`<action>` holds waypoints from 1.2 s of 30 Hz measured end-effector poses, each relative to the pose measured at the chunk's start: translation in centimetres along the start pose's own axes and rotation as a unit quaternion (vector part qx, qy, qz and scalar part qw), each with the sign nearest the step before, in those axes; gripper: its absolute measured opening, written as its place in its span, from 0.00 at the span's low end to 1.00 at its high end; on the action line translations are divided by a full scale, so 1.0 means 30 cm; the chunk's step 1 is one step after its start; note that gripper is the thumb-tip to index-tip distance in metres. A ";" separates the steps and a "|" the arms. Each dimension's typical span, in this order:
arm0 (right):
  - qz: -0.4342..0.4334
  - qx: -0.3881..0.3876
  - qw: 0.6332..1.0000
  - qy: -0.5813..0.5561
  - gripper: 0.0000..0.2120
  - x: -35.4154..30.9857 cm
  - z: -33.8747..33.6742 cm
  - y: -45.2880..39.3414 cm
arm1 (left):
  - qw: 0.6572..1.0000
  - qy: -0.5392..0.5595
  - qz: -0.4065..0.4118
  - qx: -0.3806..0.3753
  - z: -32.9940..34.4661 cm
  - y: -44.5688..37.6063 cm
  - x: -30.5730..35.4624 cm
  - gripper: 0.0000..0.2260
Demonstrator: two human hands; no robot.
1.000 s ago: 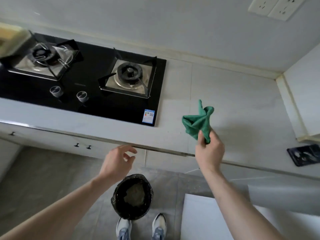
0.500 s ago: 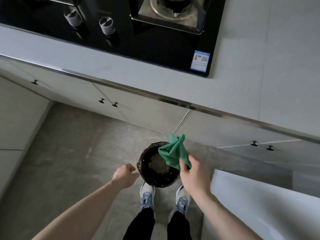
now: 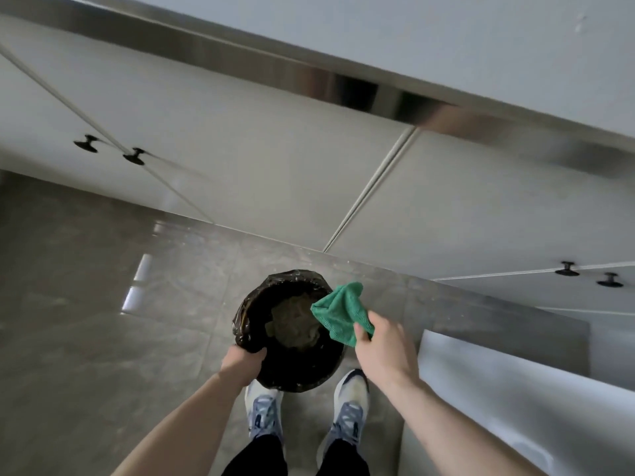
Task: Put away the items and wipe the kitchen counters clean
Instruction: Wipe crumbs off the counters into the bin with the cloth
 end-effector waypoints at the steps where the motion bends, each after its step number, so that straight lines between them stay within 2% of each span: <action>1: 0.007 -0.005 1.000 0.000 0.08 0.018 0.005 -0.006 | 1.000 -0.005 0.001 0.016 0.007 -0.008 0.003 0.16; 4: 0.025 -0.010 1.000 0.001 0.08 0.057 0.004 -0.013 | 0.998 -0.021 0.027 0.049 0.014 -0.010 0.035 0.08; 8: 0.029 -0.004 0.999 -0.018 0.08 0.080 -0.028 -0.009 | 0.997 -0.026 0.043 0.054 0.035 0.007 0.094 0.12; 14: 0.042 0.006 0.999 -0.024 0.08 0.119 -0.122 0.068 | 0.993 -0.072 0.062 0.064 -0.002 0.132 0.128 0.13; 18: 0.035 0.009 0.999 -0.036 0.07 0.096 -0.253 0.195 | 0.990 -0.098 0.070 0.072 -0.123 0.328 0.137 0.14; 20: 0.035 0.015 0.998 -0.049 0.06 0.062 -0.345 0.271 | 0.989 -0.097 0.095 0.066 -0.193 0.459 0.176 0.11; 23: 0.042 0.026 0.997 -0.057 0.09 0.010 -0.491 0.408 | 0.991 -0.089 0.086 0.043 -0.294 0.670 0.192 0.09; 26: 0.042 0.065 0.993 -0.085 0.06 -0.044 -0.654 0.558 | 0.992 -0.079 0.091 0.025 -0.392 0.882 0.222 0.08; 30: 0.026 0.143 0.981 -0.126 0.09 -0.104 -0.885 0.683 | 0.991 -0.085 0.105 0.002 -0.477 1.104 0.294 0.07; 36: 0.030 0.275 0.943 -0.187 0.09 -0.105 -1.243 0.664 | 0.986 -0.109 0.124 -0.005 -0.506 1.304 0.381 0.04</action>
Point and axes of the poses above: each hand's wrist, its own y-axis away from the middle knuckle, its own z-axis out of the palm, x = y × z, the point moved 6 cm from there along -y, towards the middle knuckle, and after that the axes turned 3 degrees about z, right-handed, at the moved point
